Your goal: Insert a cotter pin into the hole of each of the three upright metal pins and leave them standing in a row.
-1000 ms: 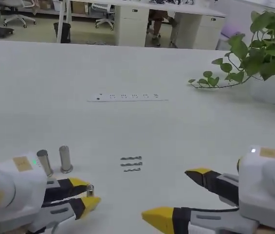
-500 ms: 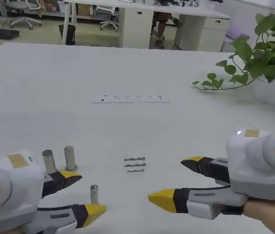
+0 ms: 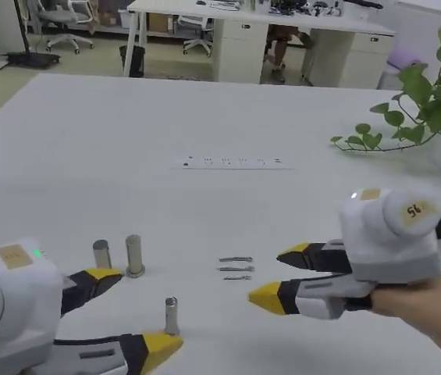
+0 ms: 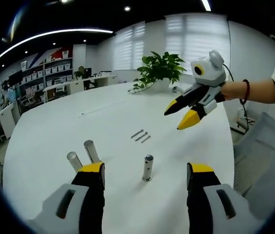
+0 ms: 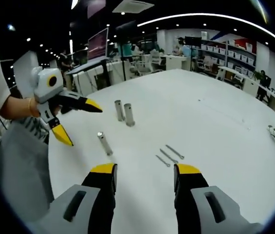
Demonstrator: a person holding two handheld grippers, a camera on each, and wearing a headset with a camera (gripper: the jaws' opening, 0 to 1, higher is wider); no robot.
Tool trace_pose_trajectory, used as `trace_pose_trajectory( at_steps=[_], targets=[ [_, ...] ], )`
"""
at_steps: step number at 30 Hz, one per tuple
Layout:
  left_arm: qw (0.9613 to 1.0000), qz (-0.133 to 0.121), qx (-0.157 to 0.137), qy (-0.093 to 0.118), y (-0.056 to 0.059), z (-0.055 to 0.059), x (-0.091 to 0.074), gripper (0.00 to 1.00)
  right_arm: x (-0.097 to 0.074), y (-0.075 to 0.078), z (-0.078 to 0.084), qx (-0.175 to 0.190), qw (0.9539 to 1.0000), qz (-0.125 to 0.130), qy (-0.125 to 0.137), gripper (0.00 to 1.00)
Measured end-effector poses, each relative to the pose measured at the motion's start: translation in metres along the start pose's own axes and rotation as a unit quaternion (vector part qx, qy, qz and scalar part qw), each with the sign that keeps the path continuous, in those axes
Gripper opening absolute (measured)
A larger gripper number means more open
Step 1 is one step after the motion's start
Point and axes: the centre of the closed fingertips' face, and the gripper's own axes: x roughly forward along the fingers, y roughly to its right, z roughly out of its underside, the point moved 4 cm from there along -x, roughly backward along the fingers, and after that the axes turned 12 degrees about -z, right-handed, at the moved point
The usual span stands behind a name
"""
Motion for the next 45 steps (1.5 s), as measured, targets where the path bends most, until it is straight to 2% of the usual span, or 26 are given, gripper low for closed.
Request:
trace_pose_trajectory(
  at_steps=[9, 15, 24, 29, 39, 45],
  targets=[
    [0.9999, -0.013, -0.006, -0.009, 0.001, 0.004, -0.012, 0.79, 0.018, 0.015, -0.002, -0.041, 0.998, -0.018, -0.046, 0.36],
    [0.9997, -0.02, -0.007, -0.009, 0.0, 0.003, -0.016, 0.84, 0.032, 0.027, 0.003, -0.064, 0.9939, -0.036, -0.082, 0.3],
    [0.9989, -0.041, 0.006, -0.02, -0.006, 0.009, -0.022, 0.84, 0.048, 0.041, 0.011, -0.071, 0.9896, -0.051, -0.114, 0.26],
    [0.9984, -0.051, 0.003, -0.023, -0.009, 0.011, -0.025, 0.83, 0.056, 0.044, 0.015, -0.071, 0.9873, -0.063, -0.128, 0.24],
    [0.9976, -0.063, 0.004, -0.027, -0.014, 0.012, -0.029, 0.82, 0.063, 0.051, 0.022, -0.088, 0.9785, -0.086, -0.166, 0.16],
    [0.9975, -0.066, 0.004, -0.026, -0.015, 0.011, -0.03, 0.81, 0.063, 0.051, 0.021, -0.109, 0.9706, -0.096, -0.192, 0.13]
  ],
)
